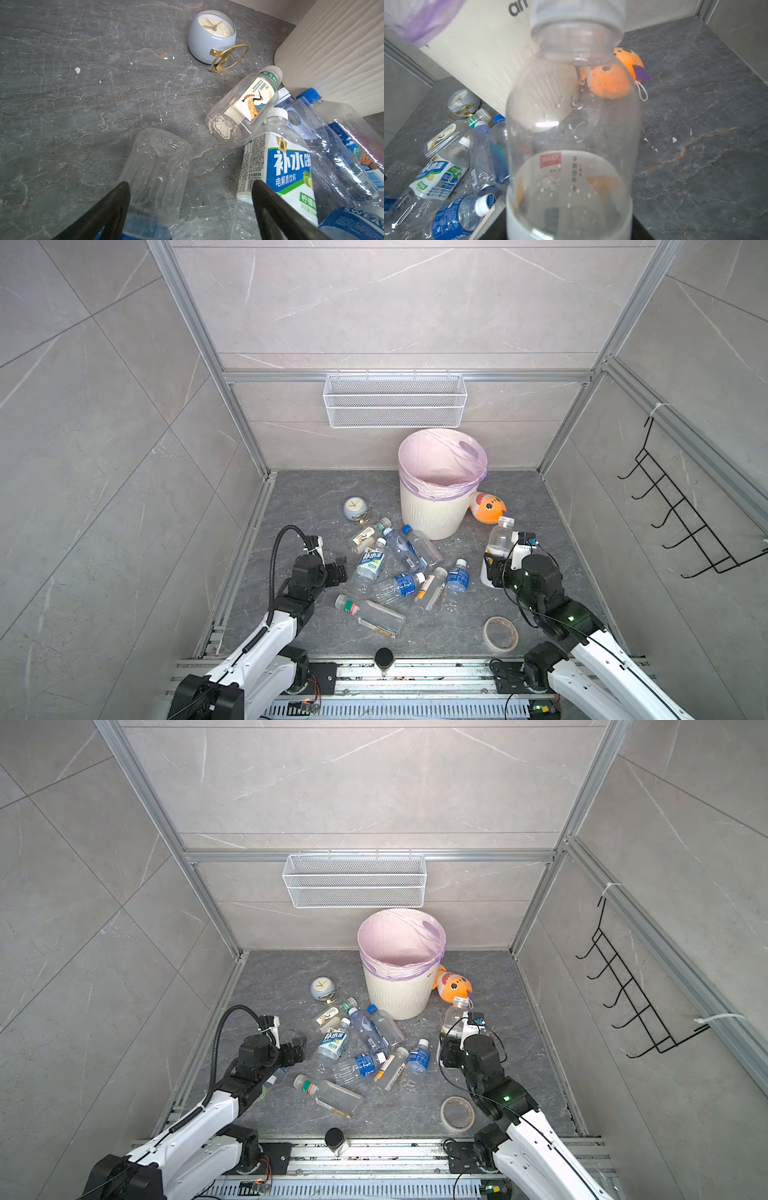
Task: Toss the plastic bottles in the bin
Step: 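Carry the bottle over the bin with the right gripper and release it, then lower the right gripper toward the bottles while the left gripper descends onto a bottle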
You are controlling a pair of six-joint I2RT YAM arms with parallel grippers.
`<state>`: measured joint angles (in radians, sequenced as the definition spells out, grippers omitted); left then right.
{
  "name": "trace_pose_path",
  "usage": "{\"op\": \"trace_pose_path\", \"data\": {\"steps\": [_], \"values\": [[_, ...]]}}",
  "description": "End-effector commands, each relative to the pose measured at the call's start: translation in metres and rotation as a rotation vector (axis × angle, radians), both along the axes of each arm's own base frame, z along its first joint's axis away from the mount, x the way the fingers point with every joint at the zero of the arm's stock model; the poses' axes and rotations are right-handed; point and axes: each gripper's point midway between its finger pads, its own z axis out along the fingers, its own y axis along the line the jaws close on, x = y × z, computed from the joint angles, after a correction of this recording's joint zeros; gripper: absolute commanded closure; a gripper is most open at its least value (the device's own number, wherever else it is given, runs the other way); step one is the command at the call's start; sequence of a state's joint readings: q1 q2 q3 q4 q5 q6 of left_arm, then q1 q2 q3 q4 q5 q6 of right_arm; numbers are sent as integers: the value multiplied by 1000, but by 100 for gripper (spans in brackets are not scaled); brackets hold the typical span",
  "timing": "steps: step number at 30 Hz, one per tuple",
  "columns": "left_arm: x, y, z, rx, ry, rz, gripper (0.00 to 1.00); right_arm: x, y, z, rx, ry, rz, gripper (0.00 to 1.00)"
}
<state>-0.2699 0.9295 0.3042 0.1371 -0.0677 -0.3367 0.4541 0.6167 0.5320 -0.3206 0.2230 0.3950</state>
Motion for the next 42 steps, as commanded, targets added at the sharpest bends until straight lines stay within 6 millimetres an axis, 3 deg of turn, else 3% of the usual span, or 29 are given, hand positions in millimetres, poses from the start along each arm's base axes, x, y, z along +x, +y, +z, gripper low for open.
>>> {"op": "trace_pose_path", "data": {"steps": [1,6,10,13,15,16,18,19,21,27,33,37,42], "values": [[12,-6,25,-13,-76,-24,7,6,2,56,-3,-115,5,45],[13,-6,26,-11,-79,-26,8,25,20,123,35,-214,44,44],[12,-6,27,-12,-83,-24,8,59,38,183,65,-262,44,45],[12,-5,26,-10,-84,-23,8,105,50,217,58,-250,-24,45],[13,-6,25,-9,-79,-24,8,149,66,235,53,-237,-66,44],[13,-6,24,-8,-73,-27,8,168,73,237,39,-229,-74,38],[13,-7,24,-8,-70,-32,8,200,84,238,5,-184,-104,10],[13,-7,24,-9,-68,-34,8,210,84,237,-9,-158,-132,1],[13,-8,24,-9,-64,-35,7,218,84,240,-16,-158,-159,1],[13,-6,26,-13,-72,-23,0,203,78,268,5,-255,-140,1],[12,-1,29,0,-80,0,0,172,68,271,8,-266,-101,1],[11,1,31,16,-80,15,2,148,59,257,3,-250,-78,1],[9,6,39,88,-74,75,4,125,55,213,-16,-166,-37,1]]}}
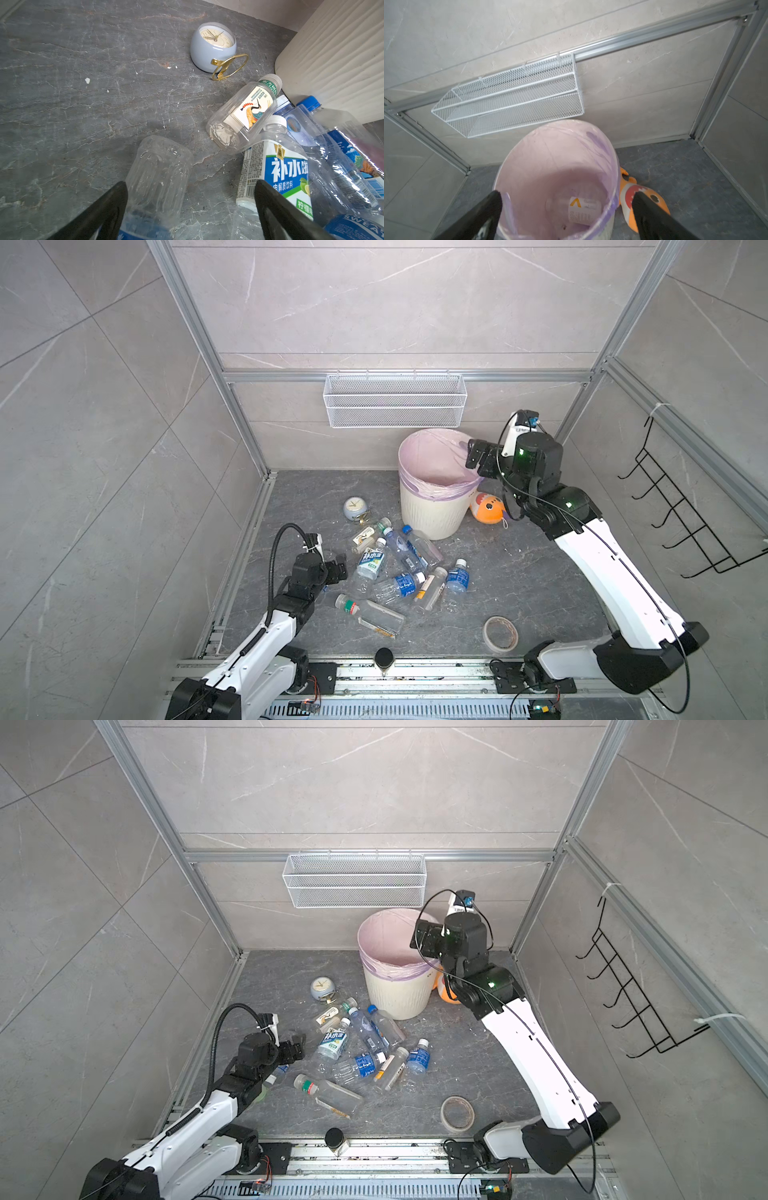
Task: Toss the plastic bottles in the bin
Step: 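Lower the right gripper toward the bottles while the left gripper descends onto a bottle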
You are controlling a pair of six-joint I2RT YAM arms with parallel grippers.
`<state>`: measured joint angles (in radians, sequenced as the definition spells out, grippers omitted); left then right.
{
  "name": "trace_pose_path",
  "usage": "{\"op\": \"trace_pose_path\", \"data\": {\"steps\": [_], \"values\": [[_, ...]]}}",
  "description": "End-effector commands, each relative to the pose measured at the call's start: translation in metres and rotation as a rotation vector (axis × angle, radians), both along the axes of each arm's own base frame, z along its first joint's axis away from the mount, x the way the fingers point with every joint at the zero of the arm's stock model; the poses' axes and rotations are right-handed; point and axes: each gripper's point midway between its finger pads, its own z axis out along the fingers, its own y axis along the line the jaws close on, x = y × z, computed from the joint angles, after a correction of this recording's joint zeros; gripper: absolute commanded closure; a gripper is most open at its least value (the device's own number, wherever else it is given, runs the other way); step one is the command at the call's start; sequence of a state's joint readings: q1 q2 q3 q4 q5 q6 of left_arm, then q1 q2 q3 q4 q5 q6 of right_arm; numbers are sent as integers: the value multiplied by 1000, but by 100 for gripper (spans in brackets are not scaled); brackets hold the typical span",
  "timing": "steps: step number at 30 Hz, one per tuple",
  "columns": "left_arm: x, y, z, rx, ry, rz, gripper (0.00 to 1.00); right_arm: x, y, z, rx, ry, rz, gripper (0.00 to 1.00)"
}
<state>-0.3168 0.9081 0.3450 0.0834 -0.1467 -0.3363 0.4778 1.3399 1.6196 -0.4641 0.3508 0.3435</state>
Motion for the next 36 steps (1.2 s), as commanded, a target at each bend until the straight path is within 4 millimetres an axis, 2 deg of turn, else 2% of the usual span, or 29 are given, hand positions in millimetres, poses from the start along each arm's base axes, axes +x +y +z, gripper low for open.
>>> {"op": "trace_pose_path", "data": {"steps": [1,8,15,19,26,36], "values": [[8,10,26,56,-44,69,4,-11,4,-39,-30,78,46,1],[12,23,17,124,59,153,5,-41,-3,-104,-33,199,84,2],[17,24,5,160,152,171,6,-68,-14,-163,-74,309,89,2],[19,25,-4,177,208,187,6,-80,-21,-190,-81,363,79,4],[21,20,-26,185,323,178,7,-89,-32,-212,-110,422,37,5],[7,23,-43,159,406,206,11,-89,-30,-222,-117,451,39,6]]}}
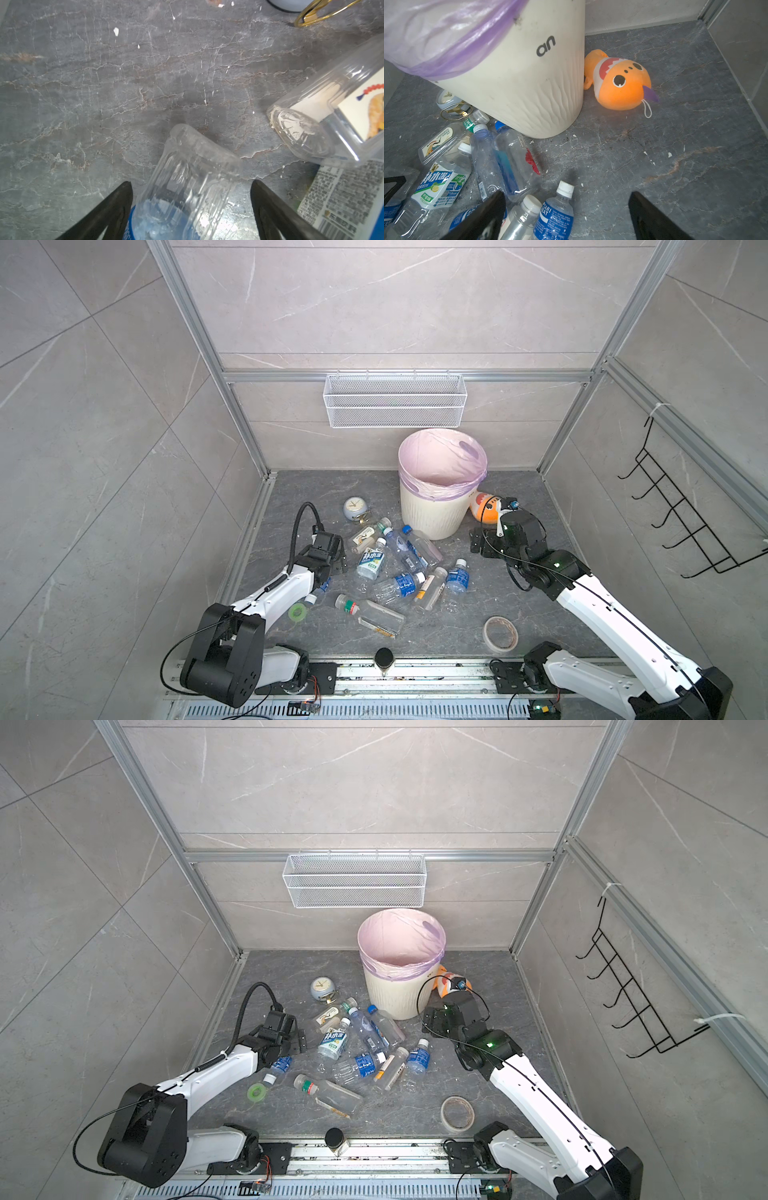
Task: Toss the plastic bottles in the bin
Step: 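Lower the right gripper toward the bottles while the left gripper descends onto a bottle, then grasp the clear blue-capped bottle with the left gripper and lift it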
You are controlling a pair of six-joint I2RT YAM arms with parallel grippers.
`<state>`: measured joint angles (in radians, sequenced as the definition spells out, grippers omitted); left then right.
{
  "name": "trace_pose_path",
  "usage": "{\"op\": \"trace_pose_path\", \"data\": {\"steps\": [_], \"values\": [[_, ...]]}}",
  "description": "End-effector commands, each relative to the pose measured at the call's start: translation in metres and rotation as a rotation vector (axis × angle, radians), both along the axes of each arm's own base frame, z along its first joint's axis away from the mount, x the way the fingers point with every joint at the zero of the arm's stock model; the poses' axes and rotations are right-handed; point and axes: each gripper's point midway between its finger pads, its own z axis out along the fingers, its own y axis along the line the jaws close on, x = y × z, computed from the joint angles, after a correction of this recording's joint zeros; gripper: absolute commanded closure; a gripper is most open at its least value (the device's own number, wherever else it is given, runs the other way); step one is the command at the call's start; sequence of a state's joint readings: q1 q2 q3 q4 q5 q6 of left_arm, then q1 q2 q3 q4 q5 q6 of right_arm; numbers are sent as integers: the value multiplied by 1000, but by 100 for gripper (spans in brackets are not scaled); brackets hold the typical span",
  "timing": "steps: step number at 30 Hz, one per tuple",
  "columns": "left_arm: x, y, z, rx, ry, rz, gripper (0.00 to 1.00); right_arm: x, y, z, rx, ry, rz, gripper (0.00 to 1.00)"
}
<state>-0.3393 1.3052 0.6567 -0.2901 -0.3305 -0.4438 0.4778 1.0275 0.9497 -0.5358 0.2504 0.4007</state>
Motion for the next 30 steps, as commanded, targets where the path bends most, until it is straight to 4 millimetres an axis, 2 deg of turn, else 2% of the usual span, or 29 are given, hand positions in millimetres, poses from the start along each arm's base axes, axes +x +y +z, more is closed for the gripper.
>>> {"op": "trace_pose_path", "data": {"steps": [1,14,25,28,30], "values": [[-4,1,3,-38,7,34,12,-3,-4,-15,-16,41,-24,6],[-4,-6,-13,-95,85,19,19,-11,-8,-28,-20,70,-35,7],[-1,-14,-23,-115,134,-13,19,-18,-11,-48,-18,109,-49,7],[-1,-15,-24,-117,136,-18,22,-18,-11,-50,-14,113,-51,8],[0,-15,-24,-120,136,-20,29,-18,-11,-52,-13,116,-51,8]]}}
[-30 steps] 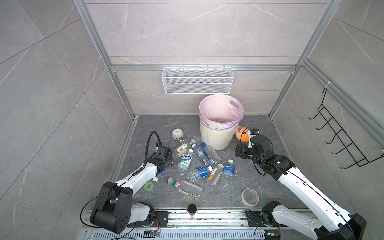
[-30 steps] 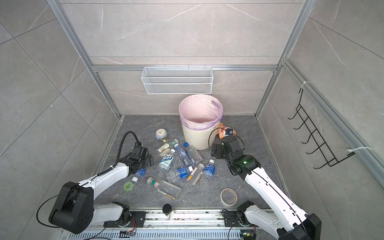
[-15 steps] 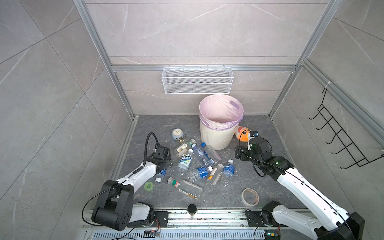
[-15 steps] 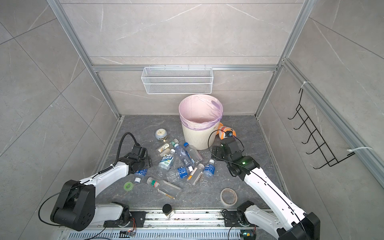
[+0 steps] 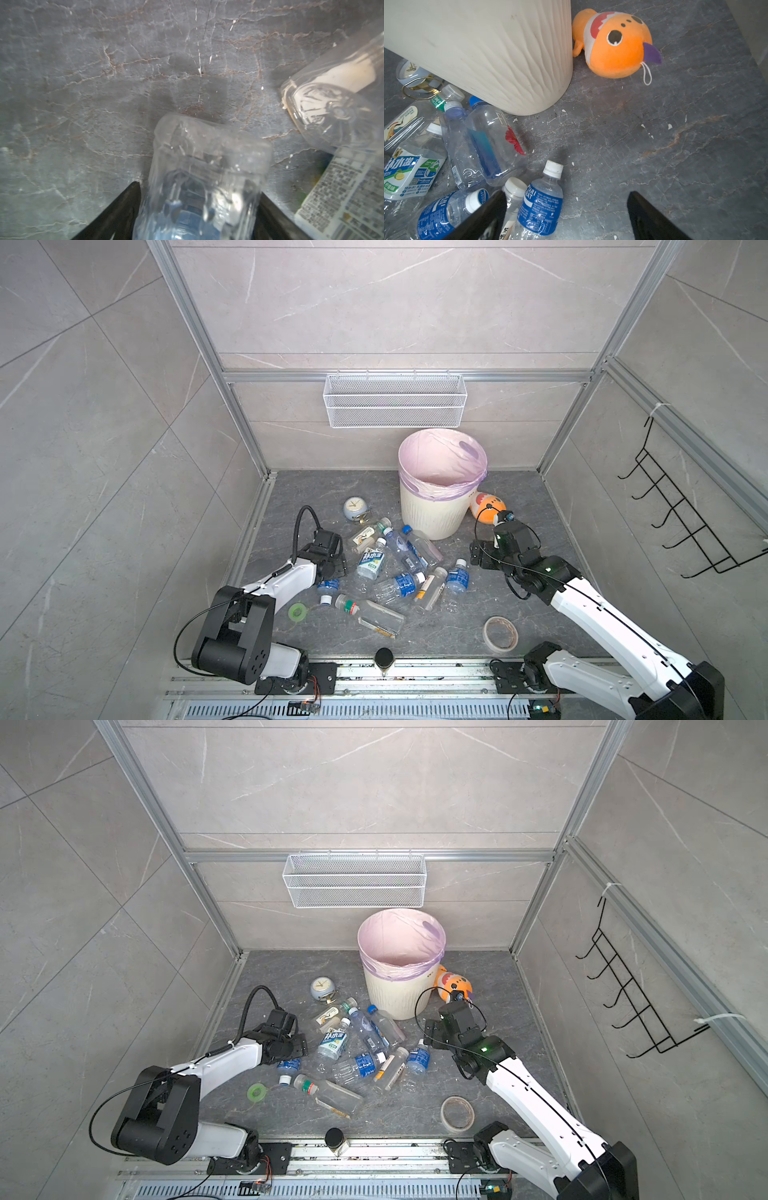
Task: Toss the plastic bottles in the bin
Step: 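Grasp the clear blue-capped bottle with the left gripper and lift it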
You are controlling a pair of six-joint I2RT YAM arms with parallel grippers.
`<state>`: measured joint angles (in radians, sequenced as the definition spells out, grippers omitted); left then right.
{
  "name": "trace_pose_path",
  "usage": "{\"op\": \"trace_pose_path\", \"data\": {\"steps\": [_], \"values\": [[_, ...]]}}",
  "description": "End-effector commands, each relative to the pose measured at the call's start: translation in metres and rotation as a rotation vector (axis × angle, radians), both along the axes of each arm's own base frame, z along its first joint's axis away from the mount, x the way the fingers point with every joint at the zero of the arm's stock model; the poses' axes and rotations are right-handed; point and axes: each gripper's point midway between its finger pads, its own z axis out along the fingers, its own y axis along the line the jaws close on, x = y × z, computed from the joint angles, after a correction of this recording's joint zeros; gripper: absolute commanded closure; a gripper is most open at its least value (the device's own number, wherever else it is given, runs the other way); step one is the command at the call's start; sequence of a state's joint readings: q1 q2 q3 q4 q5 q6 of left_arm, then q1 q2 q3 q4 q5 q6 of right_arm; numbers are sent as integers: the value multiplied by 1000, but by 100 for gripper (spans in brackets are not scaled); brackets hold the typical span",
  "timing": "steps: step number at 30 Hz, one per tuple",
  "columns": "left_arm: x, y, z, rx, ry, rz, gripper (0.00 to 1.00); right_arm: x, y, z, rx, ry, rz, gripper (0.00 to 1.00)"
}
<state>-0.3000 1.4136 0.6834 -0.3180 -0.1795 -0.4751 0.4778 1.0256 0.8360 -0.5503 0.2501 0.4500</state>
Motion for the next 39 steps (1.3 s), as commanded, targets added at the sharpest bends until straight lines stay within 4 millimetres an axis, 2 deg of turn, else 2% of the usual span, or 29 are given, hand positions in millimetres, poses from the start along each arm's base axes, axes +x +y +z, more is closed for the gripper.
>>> {"op": "trace_pose_path", "data": {"steps": [1,6,11,15,25,34,39], "values": [[7,-4,6,-14,-7,-18,32,-2,-2,-3,7,1,-19,8],[8,-5,6,-15,-6,-22,36,-2,-1,-4,11,4,-16,8],[11,-1,15,4,-47,-20,41,-2,-1,-6,16,3,-15,8],[13,4,29,31,-110,-23,45,-3,0,-9,25,-3,-11,8],[10,6,67,18,-316,-49,47,-5,5,-15,63,-31,16,9],[-7,-19,115,-126,-593,-196,46,-9,13,-24,93,-73,78,9],[-16,-32,131,-184,-684,-271,42,-12,16,-29,108,-104,113,9]]}}
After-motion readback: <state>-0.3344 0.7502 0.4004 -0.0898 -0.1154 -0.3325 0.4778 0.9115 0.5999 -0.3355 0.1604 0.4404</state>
